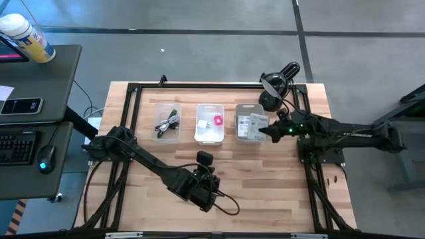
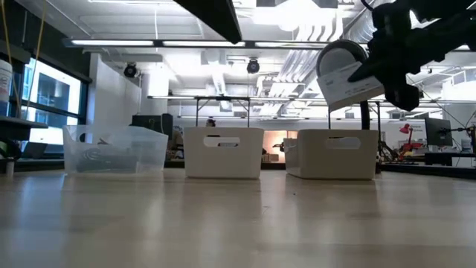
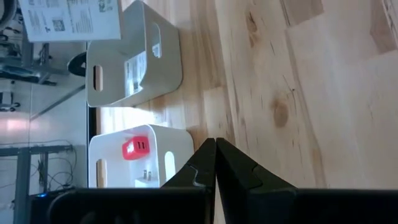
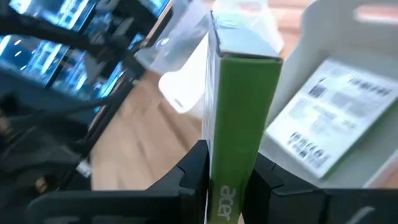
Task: Pick and place items into bin
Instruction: Put the card reader into the gray bin
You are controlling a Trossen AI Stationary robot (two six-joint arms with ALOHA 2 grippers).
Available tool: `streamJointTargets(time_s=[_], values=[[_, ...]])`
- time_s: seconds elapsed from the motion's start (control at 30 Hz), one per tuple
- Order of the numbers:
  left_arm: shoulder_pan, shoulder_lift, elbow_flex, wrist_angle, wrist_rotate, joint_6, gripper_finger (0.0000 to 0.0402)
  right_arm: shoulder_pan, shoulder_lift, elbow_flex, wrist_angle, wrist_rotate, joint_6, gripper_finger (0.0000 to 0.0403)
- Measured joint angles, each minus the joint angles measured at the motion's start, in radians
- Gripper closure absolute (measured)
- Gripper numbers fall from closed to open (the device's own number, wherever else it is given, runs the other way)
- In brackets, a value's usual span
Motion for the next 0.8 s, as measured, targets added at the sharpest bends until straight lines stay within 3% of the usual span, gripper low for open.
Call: streamJointTargets(time_s=[0.33,0.8], values=[[0.002,0.001,0.0,0.019,-0.014,-0.005,0.0401,-0.087,0.045,0.0,-0.011,0.031,-0.032,0.0345],[0.002,0.001,0.0,0.036,-0.046,-0.026,0.0401,-0.094,0.183,0.0,0.084,0.061,-0.05,0.0345]])
